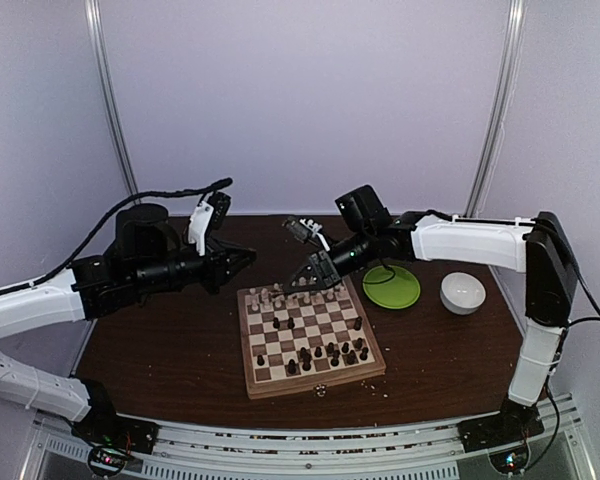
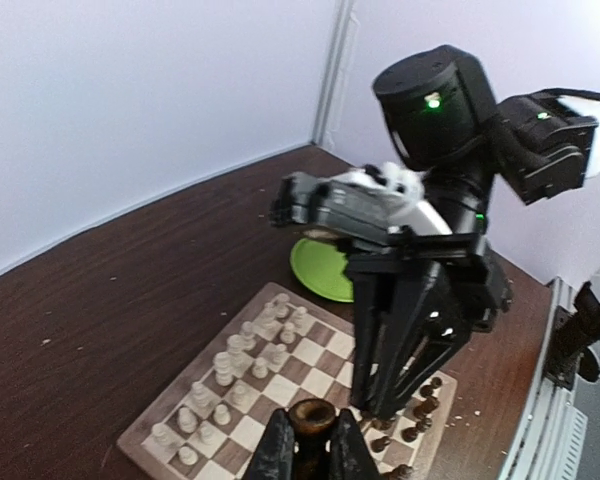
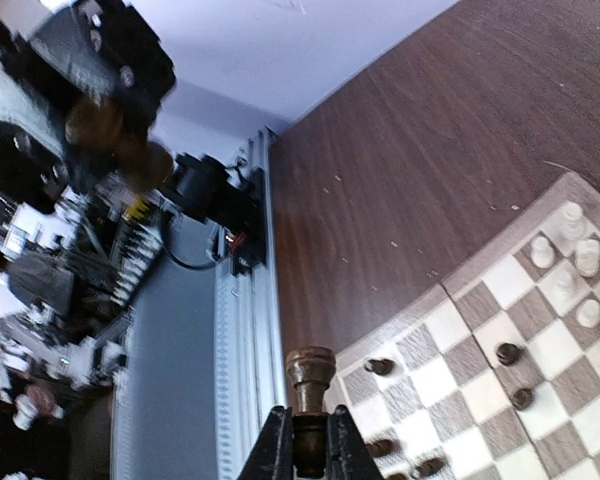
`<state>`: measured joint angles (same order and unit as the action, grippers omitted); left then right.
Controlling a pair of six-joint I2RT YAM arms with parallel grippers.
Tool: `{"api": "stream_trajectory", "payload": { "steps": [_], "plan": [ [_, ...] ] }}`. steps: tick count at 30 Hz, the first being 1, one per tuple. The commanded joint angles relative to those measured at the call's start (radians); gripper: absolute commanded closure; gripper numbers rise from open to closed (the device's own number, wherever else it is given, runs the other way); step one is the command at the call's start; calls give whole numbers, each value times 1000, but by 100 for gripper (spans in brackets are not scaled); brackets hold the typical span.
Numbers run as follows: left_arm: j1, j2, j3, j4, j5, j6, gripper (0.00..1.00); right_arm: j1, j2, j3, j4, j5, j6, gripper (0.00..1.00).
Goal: Set up the chess pieces on the board
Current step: Pass from the left arm to the right, then place the bishop on the chessboard.
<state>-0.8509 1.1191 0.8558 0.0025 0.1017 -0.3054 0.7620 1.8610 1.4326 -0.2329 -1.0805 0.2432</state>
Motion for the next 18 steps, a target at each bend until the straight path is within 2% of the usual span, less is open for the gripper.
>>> {"api": "stream_trajectory", "payload": {
  "steps": [1, 3, 5, 11, 18],
  "plan": [
    [12, -62, 8, -111, -243, 23, 100, 28, -28, 174, -505, 249, -460, 91],
    [22, -76, 14, -159, -305, 16, 100, 57, -4, 263, -678, 335, -587, 91],
    [33, -84, 18, -195, -345, 5, 100, 95, 16, 325, -769, 429, -667, 91],
    [44, -93, 1, -200, -375, -40, 100, 231, 74, 452, -913, 648, -807, 91],
    [47, -131, -14, -213, -407, -52, 100, 368, 202, 611, -1036, 784, -866, 91]
  ]
}}
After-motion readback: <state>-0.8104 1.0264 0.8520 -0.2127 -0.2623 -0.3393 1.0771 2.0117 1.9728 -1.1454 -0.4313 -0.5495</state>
